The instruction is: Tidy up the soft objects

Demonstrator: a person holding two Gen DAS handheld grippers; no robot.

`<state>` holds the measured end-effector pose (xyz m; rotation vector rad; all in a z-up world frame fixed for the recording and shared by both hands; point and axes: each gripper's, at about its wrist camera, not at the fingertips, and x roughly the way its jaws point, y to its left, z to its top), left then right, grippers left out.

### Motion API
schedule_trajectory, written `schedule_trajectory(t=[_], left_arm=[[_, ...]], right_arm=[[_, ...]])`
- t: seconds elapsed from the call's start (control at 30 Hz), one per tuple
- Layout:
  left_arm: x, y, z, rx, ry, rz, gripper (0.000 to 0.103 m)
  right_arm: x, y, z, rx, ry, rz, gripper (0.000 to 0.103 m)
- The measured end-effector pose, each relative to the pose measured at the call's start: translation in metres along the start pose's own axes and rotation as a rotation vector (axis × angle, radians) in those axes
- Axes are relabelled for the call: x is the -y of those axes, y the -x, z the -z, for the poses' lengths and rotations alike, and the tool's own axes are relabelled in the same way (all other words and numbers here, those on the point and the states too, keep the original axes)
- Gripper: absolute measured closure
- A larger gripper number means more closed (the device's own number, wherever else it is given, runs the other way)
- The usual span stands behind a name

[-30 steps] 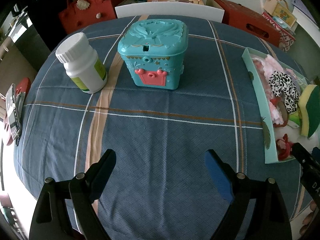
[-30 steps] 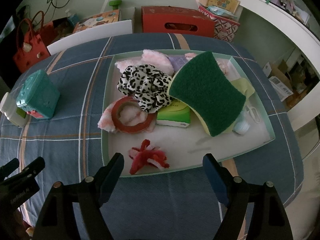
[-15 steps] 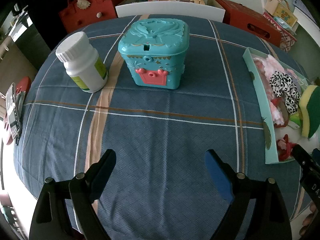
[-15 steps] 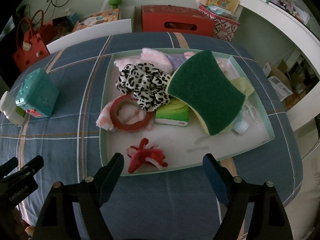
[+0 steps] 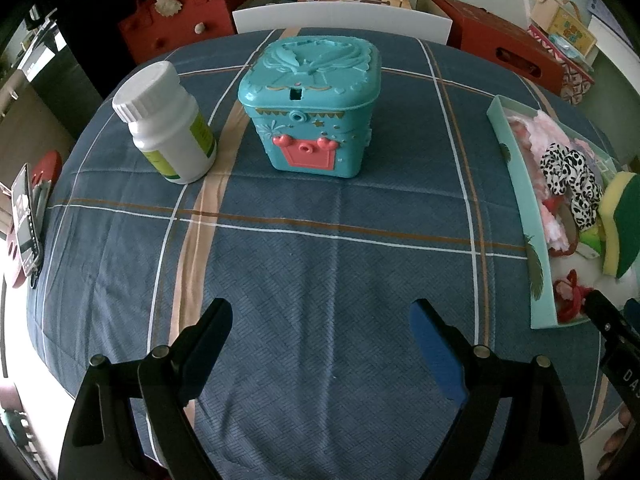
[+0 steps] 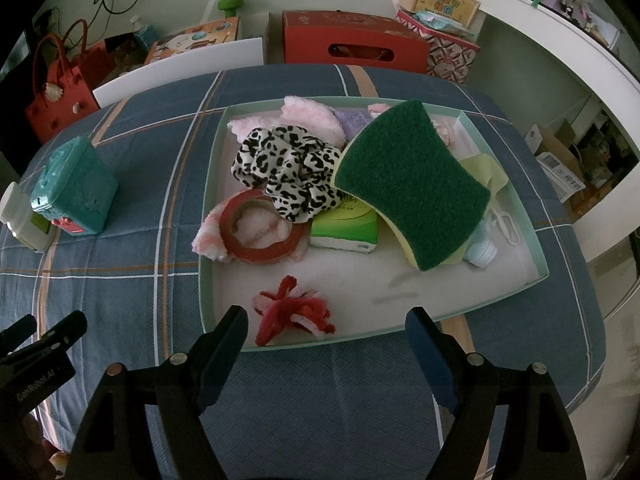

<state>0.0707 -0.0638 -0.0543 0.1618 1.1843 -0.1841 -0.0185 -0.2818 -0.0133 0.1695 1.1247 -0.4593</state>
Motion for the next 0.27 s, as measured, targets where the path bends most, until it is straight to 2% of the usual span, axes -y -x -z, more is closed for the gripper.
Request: schedule_trajectory(t=[0.27], left_arm=[[-0.0017, 0.0033, 0.0024, 0.023, 0.006, 0.001, 0.013]], right_arm=[[0.0002, -0.0004, 0.0000, 0.000, 0.001, 0.000, 0.019]])
